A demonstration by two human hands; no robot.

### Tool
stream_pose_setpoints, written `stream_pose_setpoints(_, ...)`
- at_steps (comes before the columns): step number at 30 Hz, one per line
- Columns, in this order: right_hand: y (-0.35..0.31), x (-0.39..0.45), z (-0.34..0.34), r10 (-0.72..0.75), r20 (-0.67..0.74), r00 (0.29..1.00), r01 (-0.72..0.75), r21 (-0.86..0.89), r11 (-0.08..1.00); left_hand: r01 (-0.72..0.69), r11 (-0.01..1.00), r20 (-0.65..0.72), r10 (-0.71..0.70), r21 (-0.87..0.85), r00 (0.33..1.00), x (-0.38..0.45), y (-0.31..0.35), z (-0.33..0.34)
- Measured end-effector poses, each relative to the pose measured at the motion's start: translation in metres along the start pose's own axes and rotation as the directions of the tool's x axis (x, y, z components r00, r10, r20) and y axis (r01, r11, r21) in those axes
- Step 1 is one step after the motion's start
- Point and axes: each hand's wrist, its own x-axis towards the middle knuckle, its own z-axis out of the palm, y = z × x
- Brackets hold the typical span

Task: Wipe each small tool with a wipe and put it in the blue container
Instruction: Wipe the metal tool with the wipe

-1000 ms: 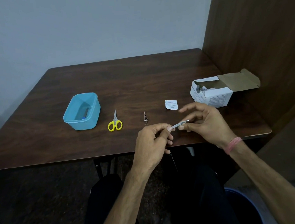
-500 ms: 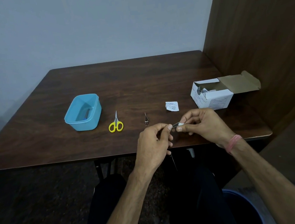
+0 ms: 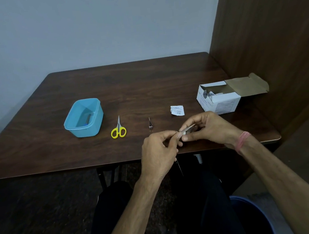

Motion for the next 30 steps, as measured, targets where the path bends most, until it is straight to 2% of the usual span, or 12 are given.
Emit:
stream_pose_setpoints(2,0.0,0.001,-0.002,0.003,0.024,1.0,-0.002,-0.028,1.0,-0.002,1.0,0.007,0.002,0.007,1.0,0.0,0.001,0.0)
stream_pose_setpoints(10,0.004,0.002,0.0,-0.018,-0.021,1.0,0.017,-0.023,1.0,0.024,1.0,0.005,-0.024,-0.007,1.0,0.001,0.004,0.001)
stream_pose_setpoints(22,0.01,0.0,0.008,-0.059,-0.188,0.98,0.08,0.106,0.991,0.042,0.996,-0.007,-0.042,-0.083,0.999,0.001,0.005,0.001)
stream_pose_setpoints(30,0.018,-0.002,0.012,-0.087,-0.395,0.914,0.2,0.254,0.946,0.105,0.985,0.018,-0.103,-0.138,0.995,0.003,0.005,-0.003)
